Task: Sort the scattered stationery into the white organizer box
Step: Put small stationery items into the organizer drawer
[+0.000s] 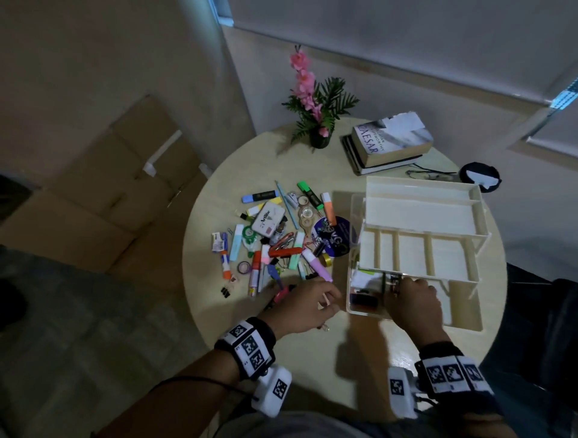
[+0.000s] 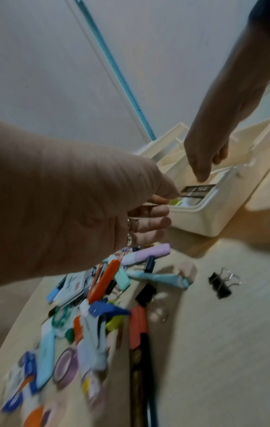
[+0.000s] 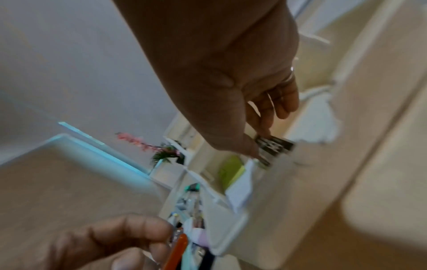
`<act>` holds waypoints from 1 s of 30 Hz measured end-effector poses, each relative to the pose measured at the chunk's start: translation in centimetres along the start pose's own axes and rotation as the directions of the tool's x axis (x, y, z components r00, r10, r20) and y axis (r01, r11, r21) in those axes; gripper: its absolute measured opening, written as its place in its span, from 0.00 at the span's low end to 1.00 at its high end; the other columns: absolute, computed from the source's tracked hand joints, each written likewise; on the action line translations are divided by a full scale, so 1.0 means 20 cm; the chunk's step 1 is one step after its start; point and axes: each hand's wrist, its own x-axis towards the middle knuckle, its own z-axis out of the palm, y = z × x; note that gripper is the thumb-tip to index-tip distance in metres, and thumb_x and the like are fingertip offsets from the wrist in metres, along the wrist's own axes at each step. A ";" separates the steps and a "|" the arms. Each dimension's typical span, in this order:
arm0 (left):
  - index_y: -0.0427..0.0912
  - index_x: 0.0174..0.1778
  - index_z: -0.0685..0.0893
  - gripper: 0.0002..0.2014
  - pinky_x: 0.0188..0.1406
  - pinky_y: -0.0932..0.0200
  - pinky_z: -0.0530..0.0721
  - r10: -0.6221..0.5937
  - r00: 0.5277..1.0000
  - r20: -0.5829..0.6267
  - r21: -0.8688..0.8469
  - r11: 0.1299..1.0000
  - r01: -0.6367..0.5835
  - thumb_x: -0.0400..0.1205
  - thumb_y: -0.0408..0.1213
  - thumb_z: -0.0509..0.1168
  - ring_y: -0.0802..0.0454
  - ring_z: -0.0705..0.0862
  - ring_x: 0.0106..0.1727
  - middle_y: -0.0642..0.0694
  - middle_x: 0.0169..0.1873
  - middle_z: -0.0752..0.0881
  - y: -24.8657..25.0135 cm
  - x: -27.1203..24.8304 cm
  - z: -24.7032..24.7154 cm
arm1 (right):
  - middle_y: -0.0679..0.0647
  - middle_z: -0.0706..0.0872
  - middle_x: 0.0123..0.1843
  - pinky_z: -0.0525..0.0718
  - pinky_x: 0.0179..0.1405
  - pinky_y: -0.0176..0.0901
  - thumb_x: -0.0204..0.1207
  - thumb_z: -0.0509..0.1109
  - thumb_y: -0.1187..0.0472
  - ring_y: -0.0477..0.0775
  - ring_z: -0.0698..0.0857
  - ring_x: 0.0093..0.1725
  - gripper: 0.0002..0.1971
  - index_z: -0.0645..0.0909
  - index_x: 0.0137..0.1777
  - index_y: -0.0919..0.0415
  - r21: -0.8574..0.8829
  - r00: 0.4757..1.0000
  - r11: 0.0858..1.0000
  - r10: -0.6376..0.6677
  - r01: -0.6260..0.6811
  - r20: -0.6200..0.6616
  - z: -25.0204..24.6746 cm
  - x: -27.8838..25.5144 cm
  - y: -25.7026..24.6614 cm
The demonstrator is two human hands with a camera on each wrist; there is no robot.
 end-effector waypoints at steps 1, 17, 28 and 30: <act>0.47 0.64 0.88 0.12 0.48 0.70 0.83 -0.016 1.000 -0.024 -0.013 1.000 0.016 0.87 0.45 0.72 0.62 0.86 0.51 0.53 0.56 0.87 -0.04 -0.02 -0.04 | 0.64 0.88 0.47 0.86 0.45 0.56 0.80 0.73 0.56 0.71 0.87 0.50 0.09 0.86 0.48 0.64 -0.036 0.999 0.999 -0.037 0.037 0.019 -0.06 -0.04 -0.06; 0.41 0.54 0.90 0.05 0.50 0.59 0.87 -0.142 0.968 -0.206 -0.191 0.976 0.103 0.85 0.32 0.70 0.58 0.89 0.49 0.51 0.45 0.89 -0.67 -0.36 -0.50 | 0.64 0.88 0.58 0.88 0.55 0.60 0.77 0.75 0.40 0.67 0.88 0.58 0.27 0.75 0.60 0.62 0.415 0.969 0.889 -0.238 0.191 0.062 0.13 0.25 -1.43; 0.52 0.54 0.91 0.06 0.47 0.73 0.82 -0.233 0.942 -0.240 -0.248 0.953 0.173 0.84 0.36 0.73 0.67 0.87 0.51 0.56 0.50 0.88 -0.95 -0.49 -0.67 | 0.71 0.80 0.70 0.78 0.69 0.62 0.72 0.73 0.29 0.73 0.79 0.70 0.45 0.73 0.71 0.69 0.054 0.998 0.999 -0.007 0.011 -0.065 0.37 0.36 -1.77; 0.57 0.51 0.89 0.08 0.46 0.74 0.81 -0.228 0.945 -0.235 -0.251 0.953 0.168 0.84 0.37 0.73 0.67 0.86 0.50 0.56 0.50 0.88 -0.98 -0.49 -0.69 | 0.71 0.78 0.74 0.75 0.74 0.64 0.73 0.72 0.31 0.74 0.76 0.74 0.45 0.70 0.74 0.69 0.052 0.998 0.999 -0.002 0.005 -0.060 0.37 0.38 -1.76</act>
